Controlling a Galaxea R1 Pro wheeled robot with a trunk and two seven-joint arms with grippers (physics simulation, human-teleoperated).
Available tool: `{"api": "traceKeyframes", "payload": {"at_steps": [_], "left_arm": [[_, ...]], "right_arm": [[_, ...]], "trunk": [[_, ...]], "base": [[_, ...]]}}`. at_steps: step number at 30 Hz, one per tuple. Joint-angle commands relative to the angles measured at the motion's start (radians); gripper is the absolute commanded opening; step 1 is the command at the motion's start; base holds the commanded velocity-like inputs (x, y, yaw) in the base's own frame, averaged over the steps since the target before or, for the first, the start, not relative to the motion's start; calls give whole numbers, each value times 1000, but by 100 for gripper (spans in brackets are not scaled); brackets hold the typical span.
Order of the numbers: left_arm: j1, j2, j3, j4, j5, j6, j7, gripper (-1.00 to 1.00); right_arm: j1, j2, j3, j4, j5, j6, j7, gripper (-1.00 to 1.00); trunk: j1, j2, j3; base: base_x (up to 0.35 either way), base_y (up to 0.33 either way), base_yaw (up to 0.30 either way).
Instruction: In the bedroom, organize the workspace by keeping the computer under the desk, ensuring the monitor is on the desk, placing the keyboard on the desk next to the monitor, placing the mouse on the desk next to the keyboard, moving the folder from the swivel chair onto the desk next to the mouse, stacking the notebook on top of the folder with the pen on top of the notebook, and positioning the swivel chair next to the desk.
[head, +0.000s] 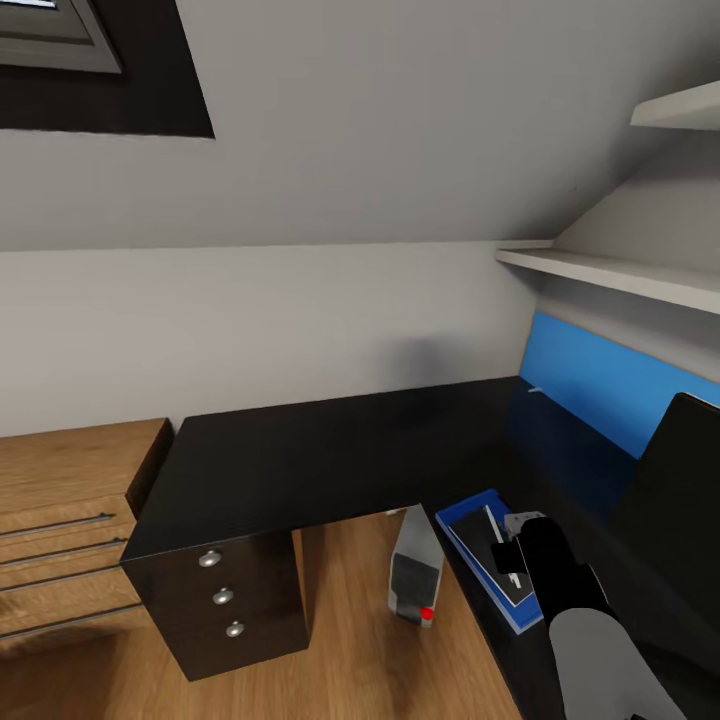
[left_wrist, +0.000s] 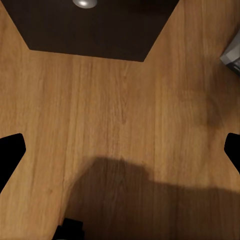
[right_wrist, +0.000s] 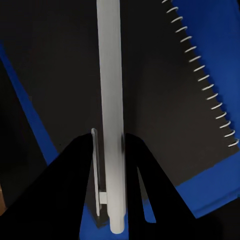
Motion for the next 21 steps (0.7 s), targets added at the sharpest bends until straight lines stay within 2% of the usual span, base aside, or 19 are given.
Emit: {"api": "traceKeyframes", "payload": {"at_steps": [1, 10, 21], "left_arm": [[-1, 0, 9, 0, -10, -3, -3, 100], [-1, 0, 9, 0, -10, -3, -3, 100], [-1, 0, 9, 0, -10, -3, -3, 100]], "right_arm": [[-1, 2, -5, -2, 10, 1, 8, -100], [-1, 2, -5, -2, 10, 1, 8, -100], [-1, 2, -5, -2, 10, 2, 8, -100]], "trunk": [[4, -8, -5], [39, -71, -33], [39, -71, -33]], "base": [[0, 0, 0], [0, 0, 0], [0, 0, 0]]}}
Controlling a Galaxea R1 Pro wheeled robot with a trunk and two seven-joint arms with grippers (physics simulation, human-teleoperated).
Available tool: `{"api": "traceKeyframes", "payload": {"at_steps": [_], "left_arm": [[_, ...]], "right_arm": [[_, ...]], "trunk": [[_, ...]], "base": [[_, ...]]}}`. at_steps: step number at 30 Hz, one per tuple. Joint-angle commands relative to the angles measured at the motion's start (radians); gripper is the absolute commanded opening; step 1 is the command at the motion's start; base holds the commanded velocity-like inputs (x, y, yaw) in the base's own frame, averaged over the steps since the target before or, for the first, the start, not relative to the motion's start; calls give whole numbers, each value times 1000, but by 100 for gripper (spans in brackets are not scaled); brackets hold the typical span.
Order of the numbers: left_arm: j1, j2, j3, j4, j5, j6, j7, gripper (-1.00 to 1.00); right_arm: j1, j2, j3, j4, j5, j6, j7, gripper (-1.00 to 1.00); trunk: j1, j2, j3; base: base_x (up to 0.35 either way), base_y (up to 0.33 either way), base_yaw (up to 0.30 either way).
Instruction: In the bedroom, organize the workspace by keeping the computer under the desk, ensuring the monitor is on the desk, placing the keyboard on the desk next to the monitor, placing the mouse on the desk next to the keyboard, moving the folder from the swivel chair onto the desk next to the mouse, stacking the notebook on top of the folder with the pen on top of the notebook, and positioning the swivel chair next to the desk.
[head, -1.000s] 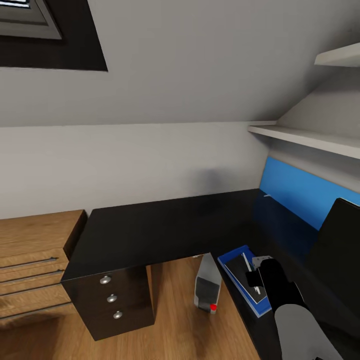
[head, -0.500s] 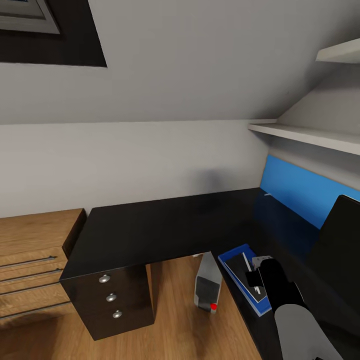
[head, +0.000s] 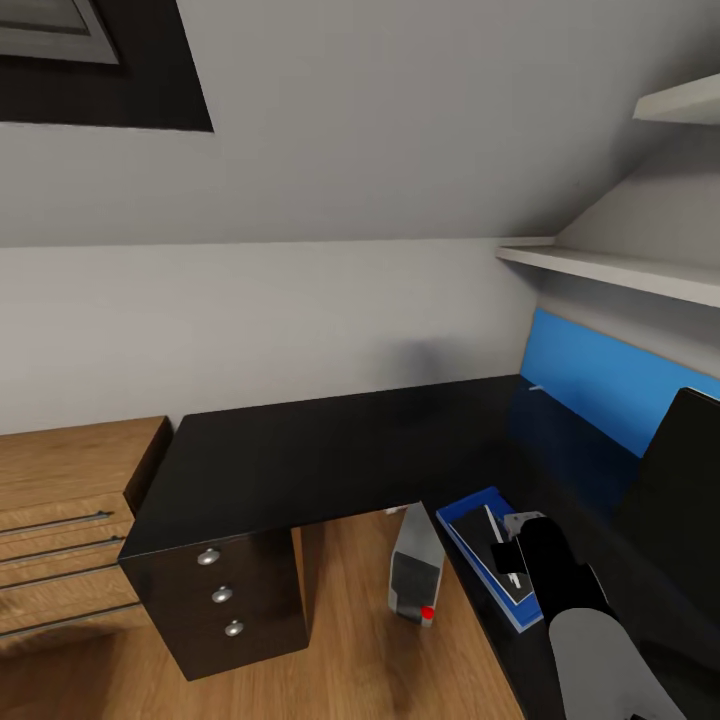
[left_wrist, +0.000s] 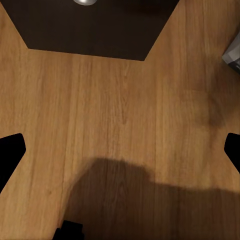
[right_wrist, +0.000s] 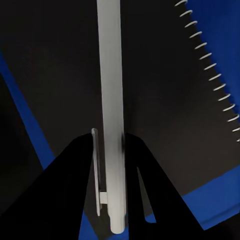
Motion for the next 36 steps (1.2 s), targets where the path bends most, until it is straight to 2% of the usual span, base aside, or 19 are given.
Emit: {"api": "traceKeyframes", "payload": {"at_steps": [1, 21, 22, 36], "left_arm": [[-1, 0, 9, 0, -9, -3, -3, 100], [-1, 1, 9, 0, -8, -4, -3, 100], [-1, 1, 9, 0, -8, -4, -3, 100], [-1, 4, 9, 0, -8, -4, -3, 100]], "right_arm": [[-1, 1, -5, -2, 10, 2, 8, -100], [-1, 2, -5, -2, 10, 3, 10, -100], [-1, 2, -5, -2, 10, 3, 10, 100], [-1, 0, -6, -4, 9, 6, 14, 100]], "trunk": [[0, -1, -1], [0, -1, -1], [0, -1, -1], [0, -1, -1]], "base": [[0, 0, 0], [0, 0, 0], [0, 0, 0], [0, 0, 0]]}}
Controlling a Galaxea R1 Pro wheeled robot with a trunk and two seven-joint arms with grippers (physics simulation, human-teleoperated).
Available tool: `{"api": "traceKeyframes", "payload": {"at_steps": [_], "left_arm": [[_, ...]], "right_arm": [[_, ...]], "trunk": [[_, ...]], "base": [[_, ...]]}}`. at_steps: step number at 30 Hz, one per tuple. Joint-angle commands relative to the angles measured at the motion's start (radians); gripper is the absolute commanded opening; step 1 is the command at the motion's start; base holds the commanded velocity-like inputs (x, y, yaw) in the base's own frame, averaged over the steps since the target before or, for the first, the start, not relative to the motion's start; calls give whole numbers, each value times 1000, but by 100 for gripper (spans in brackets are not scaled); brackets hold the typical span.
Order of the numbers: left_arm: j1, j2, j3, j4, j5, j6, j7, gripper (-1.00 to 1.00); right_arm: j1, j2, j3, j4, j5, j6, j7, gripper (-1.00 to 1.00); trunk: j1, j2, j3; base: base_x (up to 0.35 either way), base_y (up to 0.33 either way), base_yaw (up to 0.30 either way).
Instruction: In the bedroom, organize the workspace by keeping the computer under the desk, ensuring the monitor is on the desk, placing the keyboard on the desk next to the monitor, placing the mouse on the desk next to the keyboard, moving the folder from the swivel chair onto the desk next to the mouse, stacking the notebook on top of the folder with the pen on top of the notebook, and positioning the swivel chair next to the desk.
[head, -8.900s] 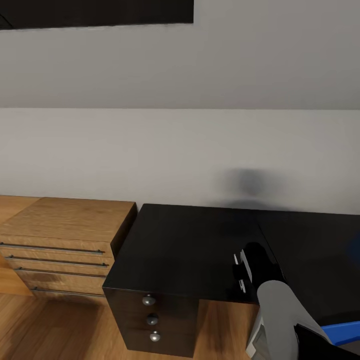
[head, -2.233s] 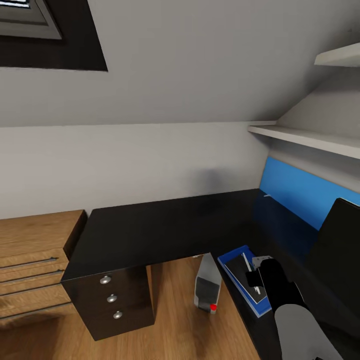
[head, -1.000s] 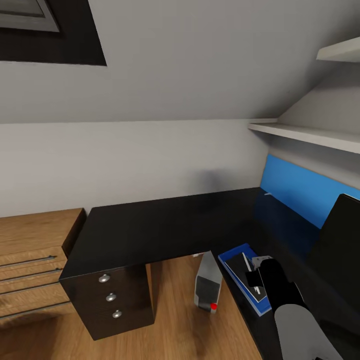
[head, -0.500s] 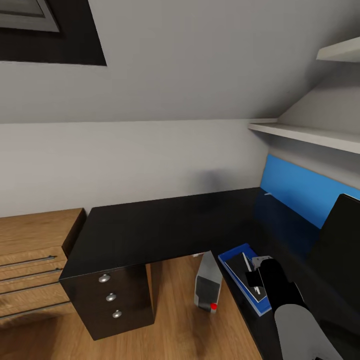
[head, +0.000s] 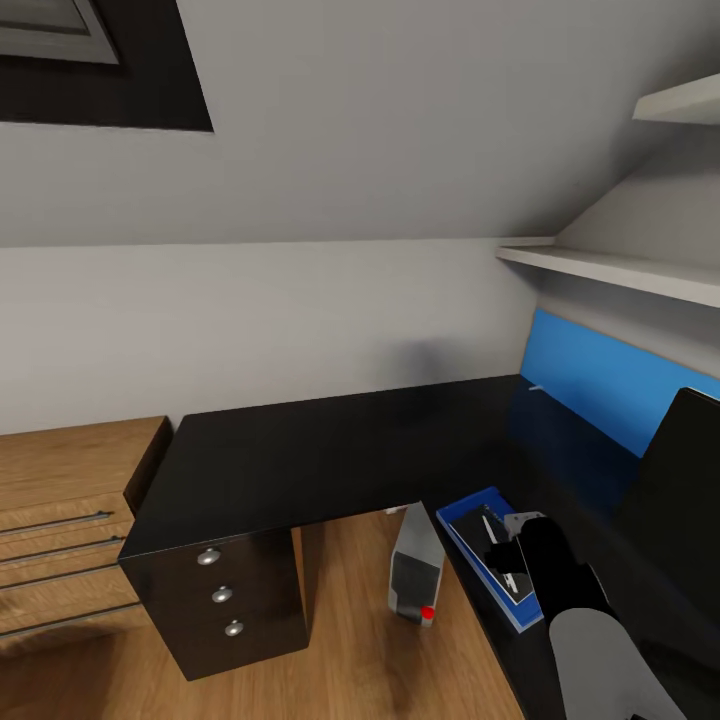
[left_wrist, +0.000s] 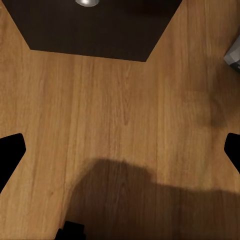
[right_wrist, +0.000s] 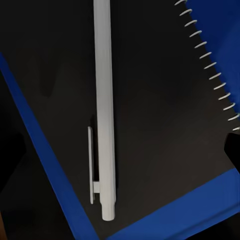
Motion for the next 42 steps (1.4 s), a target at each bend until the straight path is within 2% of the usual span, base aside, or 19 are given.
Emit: {"api": "traceKeyframes", "payload": {"at_steps": [1, 7, 11, 17, 21, 26, 32, 39, 42], "left_arm": [[-1, 0, 9, 0, -9, -3, -3, 100], [-1, 0, 9, 0, -9, -3, -4, 100], [-1, 0, 9, 0, -9, -3, -4, 100], [-1, 0, 9, 0, -10, -2, -4, 100], [-1, 0, 9, 0, -10, -2, -4, 100], [-1, 0, 9, 0, -11, -1, -4, 100], [-1, 0, 9, 0, -11, -1, -3, 100], [-1, 0, 8, 0, -11, -1, -3, 100], [-1, 0, 9, 0, -11, -1, -3, 100]], "right_arm": [[-1, 1, -5, -3, 10, 2, 9, 100], [-1, 2, -6, -19, 8, 5, 9, 100], [-1, 10, -9, -90, 4, 7, 15, 100], [-1, 36, -13, -151, 3, 7, 22, 100], [0, 69, -15, -183, 4, 7, 23, 100], [0, 84, -15, -195, 4, 7, 23, 100], [0, 90, -15, -198, 2, 4, 24, 100], [20, 133, -15, -188, 1, -11, 25, 100], [26, 133, -13, -146, 1, -49, 24, 100]], "trunk": [[0, -1, -1], [0, -1, -1], [0, -1, -1], [0, -1, -1], [0, -1, -1], [0, -1, -1], [0, -1, -1], [0, -1, -1], [0, -1, -1]], "base": [[0, 0, 0], [0, 0, 0], [0, 0, 0], [0, 0, 32], [0, 0, 179], [0, 0, 238], [0, 0, 258], [0, 0, 261], [0, 0, 261]]}}
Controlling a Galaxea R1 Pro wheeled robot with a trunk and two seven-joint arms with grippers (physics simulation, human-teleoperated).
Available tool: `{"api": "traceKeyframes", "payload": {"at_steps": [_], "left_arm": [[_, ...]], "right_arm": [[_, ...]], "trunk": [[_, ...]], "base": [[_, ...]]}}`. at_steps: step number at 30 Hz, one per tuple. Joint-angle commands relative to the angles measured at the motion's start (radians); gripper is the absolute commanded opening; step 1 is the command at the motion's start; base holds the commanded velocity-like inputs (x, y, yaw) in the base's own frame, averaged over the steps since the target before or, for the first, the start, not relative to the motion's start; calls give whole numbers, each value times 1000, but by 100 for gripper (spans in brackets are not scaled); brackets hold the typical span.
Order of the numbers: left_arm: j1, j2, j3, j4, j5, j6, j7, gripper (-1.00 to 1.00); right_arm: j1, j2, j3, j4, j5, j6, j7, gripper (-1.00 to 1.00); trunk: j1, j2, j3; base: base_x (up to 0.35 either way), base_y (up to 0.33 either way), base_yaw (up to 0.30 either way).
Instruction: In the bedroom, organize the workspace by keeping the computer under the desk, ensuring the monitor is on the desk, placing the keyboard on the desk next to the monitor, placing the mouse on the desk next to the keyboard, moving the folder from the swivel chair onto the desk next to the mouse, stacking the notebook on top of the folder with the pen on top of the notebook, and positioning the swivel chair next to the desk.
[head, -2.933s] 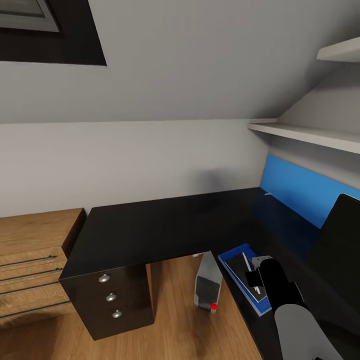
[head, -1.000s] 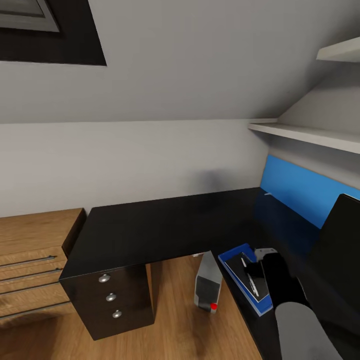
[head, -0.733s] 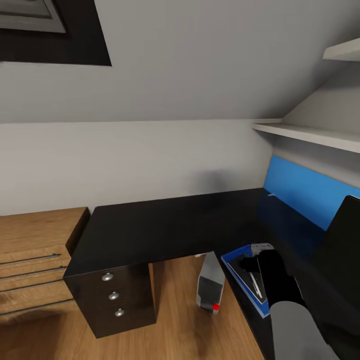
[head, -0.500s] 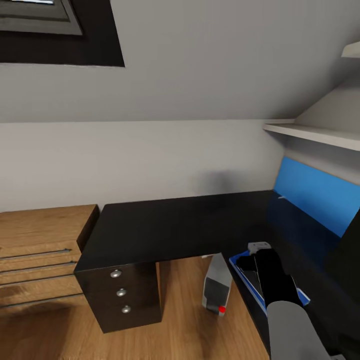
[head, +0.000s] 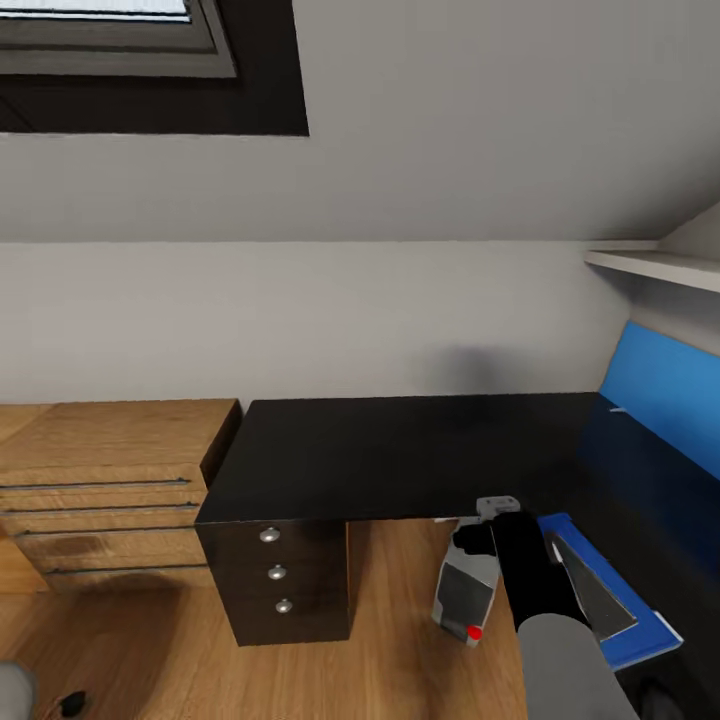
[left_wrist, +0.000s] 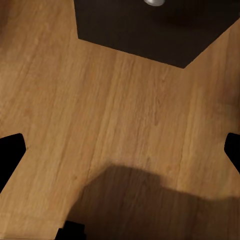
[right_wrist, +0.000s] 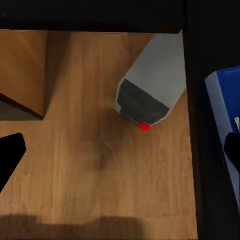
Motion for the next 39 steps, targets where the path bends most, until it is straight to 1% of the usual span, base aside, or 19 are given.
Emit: {"api": "traceKeyframes", "payload": {"at_steps": [1, 3, 7, 9, 10, 12, 13, 14, 17, 20, 22, 24, 26, 29, 31, 32, 35, 38, 39], "left_arm": [[-1, 0, 9, 1, -9, -2, -3, 100], [-1, 0, 9, 1, -10, -2, -3, 100], [-1, 0, 9, 1, -11, -2, -3, 100], [-1, 0, 9, 1, -11, -2, -3, 100], [-1, 0, 9, 1, -11, -2, -3, 100], [-1, 0, 9, 1, -11, -2, -3, 100], [-1, 0, 9, 1, -11, -2, -3, 100], [-1, 0, 9, 1, -11, -2, -3, 100], [-1, 0, 9, 1, -11, -2, -3, 100], [-1, 0, 9, 1, -11, -2, -3, 100], [-1, 0, 9, 1, -11, -2, -3, 100], [-1, 0, 9, 1, -10, -2, -3, 100], [-1, 1, 9, 1, -10, -3, -3, 100], [16, -16, 7, 18, -12, 1, -4, 100], [28, -28, 7, 27, -12, 1, -4, 100], [33, -33, 7, 27, -12, 1, -4, 100], [51, -50, 8, 28, -12, -1, -3, 100], [68, -67, 8, 35, -11, -5, -2, 100], [73, -67, 8, 37, -11, -6, -2, 100]], "right_arm": [[0, 1, -3, 22, 11, -23, 9, 100], [1, 1, -2, 46, 10, -49, 9, 100], [2, 1, -2, 116, 10, -150, 8, 100], [2, 1, -2, 161, 10, -225, 8, 100], [2, 1, -2, 173, 9, -244, 8, 100], [2, 1, -2, 228, 10, -321, 8, 100], [2, 1, -2, 243, 10, -340, 8, 100], [2, 1, -2, 273, 10, -381, 7, 100], [2, 1, -4, 343, 11, -462, 7, 100], [2, 1, -7, 499, 13, -614, 3, 100], [2, 0, -7, 562, 14, -673, -1, 100], [2, -19, -7, 682, 16, -789, -19, 100], [3, -34, -7, 754, 16, -852, -47, 100], [20, -16, -5, 769, 34, -834, -29, 100], [25, -6, -5, 781, 35, -824, -24, 100], [22, -7, -5, 786, 35, -824, -24, 100], [32, -16, -6, 803, 33, -828, -23, 100], [49, -33, -7, 820, 29, -833, -23, 100], [55, -39, -7, 826, 28, -833, -23, 100]], "trunk": [[0, -1, -1], [0, -1, -1], [0, -1, -1], [0, -1, -1], [0, -1, -1], [0, -1, -1], [0, -1, -1], [0, -1, -1], [0, -1, -1], [0, -1, -1], [0, -1, -1], [0, -1, -1], [0, -1, -1], [0, -1, -1], [0, -1, -1], [0, -1, -1], [0, -1, -1], [0, -1, -1], [0, -1, -1]], "base": [[0, 0, 261], [0, 0, 261], [0, 0, 262], [0, 0, 262], [0, 0, 262], [0, 0, 262], [0, 0, 254], [-25, 0, 195], [-106, 0, 112], [-247, 0, 35], [-294, 0, 15], [-312, 0, 7], [-307, 0, 4], [0, 0, 0], [0, 0, 0], [0, 0, 0], [0, 0, 0], [0, 0, 0], [0, 0, 0]]}}
